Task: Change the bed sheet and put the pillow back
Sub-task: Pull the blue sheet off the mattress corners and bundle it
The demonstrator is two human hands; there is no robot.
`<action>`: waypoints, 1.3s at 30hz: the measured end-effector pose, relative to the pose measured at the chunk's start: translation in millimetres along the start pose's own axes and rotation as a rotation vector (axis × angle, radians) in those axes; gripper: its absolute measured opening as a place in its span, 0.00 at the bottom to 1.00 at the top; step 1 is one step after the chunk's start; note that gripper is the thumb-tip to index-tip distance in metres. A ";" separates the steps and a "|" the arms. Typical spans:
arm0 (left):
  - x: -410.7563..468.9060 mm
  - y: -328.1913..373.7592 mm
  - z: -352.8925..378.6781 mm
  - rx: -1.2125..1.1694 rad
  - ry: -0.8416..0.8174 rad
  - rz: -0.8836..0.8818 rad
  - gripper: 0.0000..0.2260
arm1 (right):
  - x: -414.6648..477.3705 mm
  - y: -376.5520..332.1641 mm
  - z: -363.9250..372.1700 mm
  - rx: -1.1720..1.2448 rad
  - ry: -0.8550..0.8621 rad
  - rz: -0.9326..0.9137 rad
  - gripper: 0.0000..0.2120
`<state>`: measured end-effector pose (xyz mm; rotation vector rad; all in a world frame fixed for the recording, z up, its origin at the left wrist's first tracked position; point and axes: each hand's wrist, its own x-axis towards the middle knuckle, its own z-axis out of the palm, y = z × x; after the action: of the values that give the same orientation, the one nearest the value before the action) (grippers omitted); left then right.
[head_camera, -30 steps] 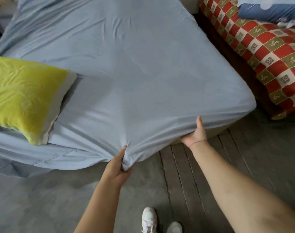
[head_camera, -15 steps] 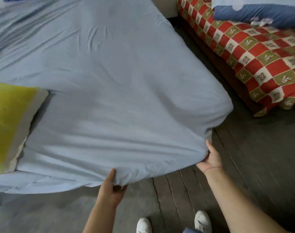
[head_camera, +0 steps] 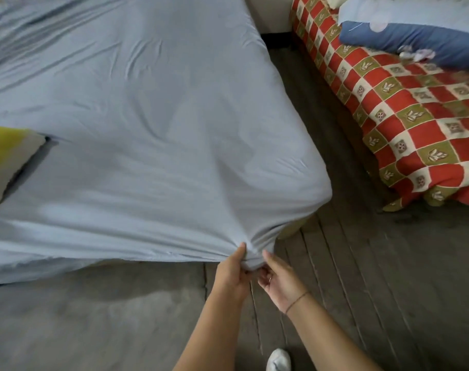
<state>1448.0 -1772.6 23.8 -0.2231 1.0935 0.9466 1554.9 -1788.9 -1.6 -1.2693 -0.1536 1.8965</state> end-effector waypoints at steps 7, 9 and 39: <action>-3.1 -4.1 -8.6 0.028 0.018 0.081 0.12 | 28.2 -56.9 9.1 0.143 -0.032 0.108 0.28; -1.3 -4.4 -11.5 0.045 0.002 0.071 0.12 | 38.4 -71.8 9.7 0.226 -0.024 0.080 0.28; 45.5 -54.9 8.2 -0.128 0.094 0.118 0.17 | 38.2 -160.8 -119.5 -0.094 0.212 0.124 0.08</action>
<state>1500.1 -1776.5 -25.5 -0.3131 1.1430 1.1231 1737.1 -1697.3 -4.3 -1.5663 -0.0542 1.8608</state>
